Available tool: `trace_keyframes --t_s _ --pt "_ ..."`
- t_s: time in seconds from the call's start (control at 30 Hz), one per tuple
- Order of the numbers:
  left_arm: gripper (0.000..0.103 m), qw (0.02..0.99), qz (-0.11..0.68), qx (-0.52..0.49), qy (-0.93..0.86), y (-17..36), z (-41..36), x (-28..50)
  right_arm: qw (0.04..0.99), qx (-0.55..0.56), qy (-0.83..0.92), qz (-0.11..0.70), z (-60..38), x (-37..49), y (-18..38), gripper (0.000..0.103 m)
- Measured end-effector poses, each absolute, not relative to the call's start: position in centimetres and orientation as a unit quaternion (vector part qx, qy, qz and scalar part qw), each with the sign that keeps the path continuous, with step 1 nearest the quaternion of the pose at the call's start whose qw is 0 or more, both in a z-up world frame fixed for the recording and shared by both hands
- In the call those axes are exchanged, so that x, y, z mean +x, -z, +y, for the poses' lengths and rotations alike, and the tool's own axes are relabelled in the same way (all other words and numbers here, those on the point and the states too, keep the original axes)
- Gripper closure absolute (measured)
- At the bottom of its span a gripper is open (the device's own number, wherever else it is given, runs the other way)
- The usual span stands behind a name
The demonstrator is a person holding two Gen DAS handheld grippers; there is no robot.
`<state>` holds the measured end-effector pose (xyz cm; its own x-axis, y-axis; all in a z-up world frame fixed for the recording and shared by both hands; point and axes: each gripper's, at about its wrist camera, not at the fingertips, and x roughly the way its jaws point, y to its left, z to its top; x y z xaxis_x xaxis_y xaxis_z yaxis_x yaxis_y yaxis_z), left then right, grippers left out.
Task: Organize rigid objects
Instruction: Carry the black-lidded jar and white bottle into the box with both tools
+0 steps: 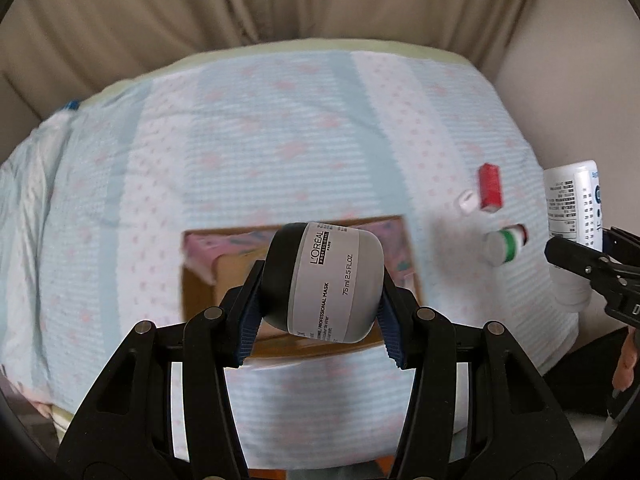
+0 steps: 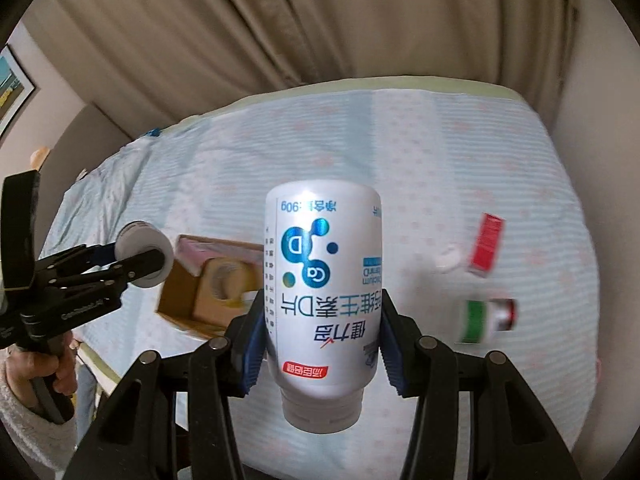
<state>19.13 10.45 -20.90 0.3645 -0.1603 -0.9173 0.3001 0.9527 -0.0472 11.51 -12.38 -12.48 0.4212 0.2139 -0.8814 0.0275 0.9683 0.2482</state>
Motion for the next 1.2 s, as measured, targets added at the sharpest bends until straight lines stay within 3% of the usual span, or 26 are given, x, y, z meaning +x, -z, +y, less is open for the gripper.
trace_keyframes --t_s 0.33,0.73,1.03,1.07,1.1,1.13,1.17,1.2 --pt "0.056 0.777 0.605 0.086 0.149 29.7 19.4 22.7 0.795 0.160 -0.033 0.584 -2.1 15.3 18.2 0.057" --pt "0.056 0.723 0.658 0.127 0.169 39.0 19.3 23.3 0.707 0.219 -0.025 0.672 3.2 18.9 29.0 0.057" --pt "0.055 0.697 0.674 0.147 0.197 41.4 18.4 24.1 0.673 0.237 -0.017 0.700 3.6 20.8 33.8 0.057" --pt "0.048 0.695 0.674 0.147 0.202 41.3 18.2 24.2 0.675 0.242 -0.017 0.697 3.5 20.9 34.0 0.057" --pt "0.024 0.694 0.674 0.146 0.205 41.2 18.1 24.2 0.678 0.253 -0.020 0.690 3.3 20.9 34.2 0.057" --pt "0.010 0.698 0.670 0.143 0.206 40.8 17.9 24.2 0.681 0.264 -0.019 0.683 3.1 20.9 34.1 0.052" --pt "0.000 0.704 0.665 0.139 0.208 40.4 17.9 24.2 0.682 0.270 -0.017 0.679 2.8 20.8 34.0 0.034" --pt "0.000 0.710 0.659 0.131 0.211 40.0 17.9 24.1 0.682 0.273 -0.010 0.678 2.5 20.8 34.0 0.021"
